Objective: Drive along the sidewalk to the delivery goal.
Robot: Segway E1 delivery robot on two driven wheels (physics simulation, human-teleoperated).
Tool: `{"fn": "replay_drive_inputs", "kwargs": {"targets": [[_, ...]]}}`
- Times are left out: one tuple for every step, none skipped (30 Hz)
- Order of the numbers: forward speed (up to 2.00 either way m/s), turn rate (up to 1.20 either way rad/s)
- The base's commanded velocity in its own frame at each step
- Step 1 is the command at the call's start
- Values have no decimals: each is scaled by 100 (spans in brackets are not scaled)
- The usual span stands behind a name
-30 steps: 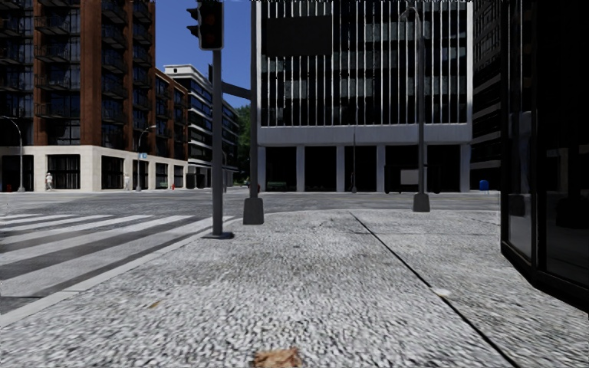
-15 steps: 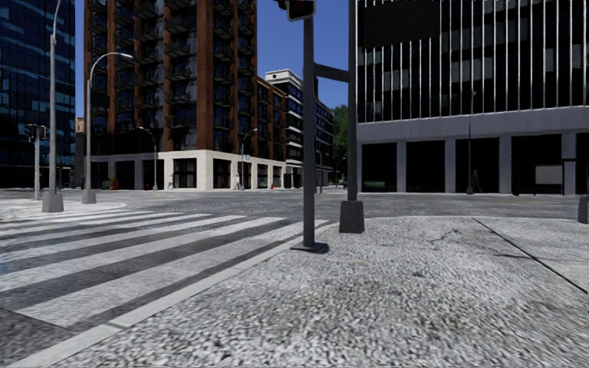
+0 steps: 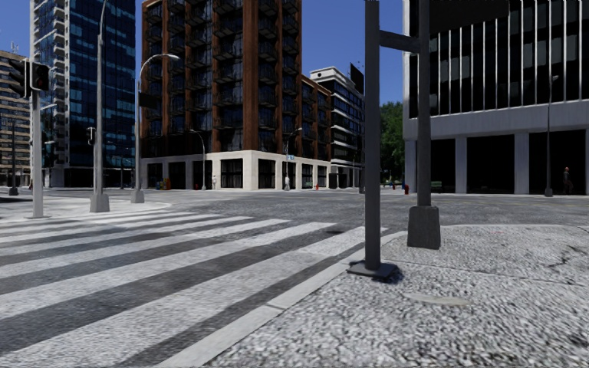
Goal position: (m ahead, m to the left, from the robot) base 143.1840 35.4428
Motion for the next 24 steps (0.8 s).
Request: {"fn": "replay_drive_inputs", "kwargs": {"targets": [[179, 42], [179, 42], [178, 43], [177, 43], [177, 43], [177, 43], [177, 45], [177, 47], [177, 48], [177, 48], [174, 50], [173, 51], [173, 52], [173, 52], [173, 52], [173, 52], [172, 47], [172, 47], [172, 40], [172, 37], [172, 41], [172, 41], [172, 53], [172, 57]]}}
